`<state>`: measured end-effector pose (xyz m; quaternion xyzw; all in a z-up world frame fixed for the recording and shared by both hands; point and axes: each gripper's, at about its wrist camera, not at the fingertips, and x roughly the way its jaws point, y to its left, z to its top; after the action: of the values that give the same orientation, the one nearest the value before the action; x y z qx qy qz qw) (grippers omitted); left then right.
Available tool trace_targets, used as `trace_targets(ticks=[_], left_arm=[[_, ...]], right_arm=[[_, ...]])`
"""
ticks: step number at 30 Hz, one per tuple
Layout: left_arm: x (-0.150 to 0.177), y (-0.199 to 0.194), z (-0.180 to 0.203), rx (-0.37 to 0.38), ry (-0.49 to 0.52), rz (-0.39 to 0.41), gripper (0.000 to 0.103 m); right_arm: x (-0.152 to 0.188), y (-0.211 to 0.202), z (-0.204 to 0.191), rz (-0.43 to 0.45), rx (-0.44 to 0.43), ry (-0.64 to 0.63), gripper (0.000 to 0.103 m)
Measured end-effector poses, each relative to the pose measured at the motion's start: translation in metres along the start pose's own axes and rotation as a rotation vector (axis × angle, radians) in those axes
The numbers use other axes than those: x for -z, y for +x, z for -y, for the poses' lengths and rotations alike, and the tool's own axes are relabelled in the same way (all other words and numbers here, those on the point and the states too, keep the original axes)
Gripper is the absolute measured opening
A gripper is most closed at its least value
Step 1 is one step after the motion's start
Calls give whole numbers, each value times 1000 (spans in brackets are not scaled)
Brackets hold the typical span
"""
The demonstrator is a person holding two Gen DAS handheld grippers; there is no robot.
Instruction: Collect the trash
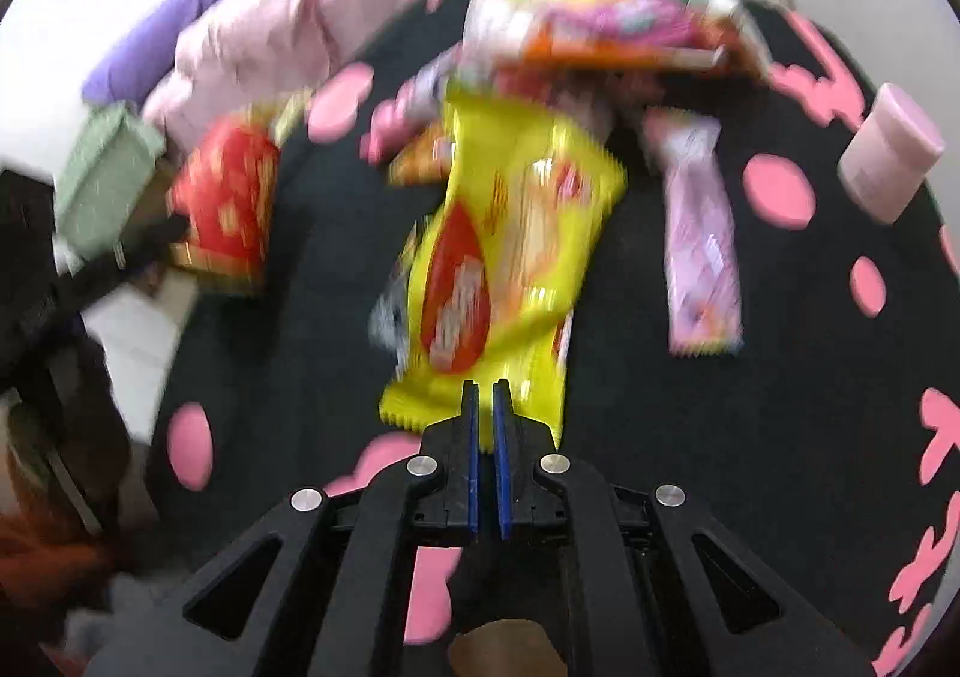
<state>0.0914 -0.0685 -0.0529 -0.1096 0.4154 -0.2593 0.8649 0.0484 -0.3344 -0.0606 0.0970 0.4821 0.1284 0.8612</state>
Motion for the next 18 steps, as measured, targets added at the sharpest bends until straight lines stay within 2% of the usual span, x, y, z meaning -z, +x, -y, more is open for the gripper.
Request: trace_targets(ticks=[3,4,6,8,10,12,14,18], left_arm=[[0,0,0,0,-1,-1,53],[0,0,0,0,1,-1,53],[0,0,-1,-1,1,0,53],[0,0,-1,0,-1,0,53],[0,-1,-2,2,-3,-1,53],[0,-1,-2,3,-1,-2,53],[0,-1,-2,3,-3,-1,53],[0,0,-1,2,2,2,54]], right_arm=[[-10,-13,-14,145,-7,-23,8],[-15,-12,-22,175,21,-44,8],[-22,1,-32,150,68,-98,8],[-31,23,-33,117,191,-112,8],[-29,40,-24,88,251,-101,8],[-28,49,-18,84,268,-92,27],[-24,48,-12,59,242,-86,30],[-20,44,12,22,48,17,30]])
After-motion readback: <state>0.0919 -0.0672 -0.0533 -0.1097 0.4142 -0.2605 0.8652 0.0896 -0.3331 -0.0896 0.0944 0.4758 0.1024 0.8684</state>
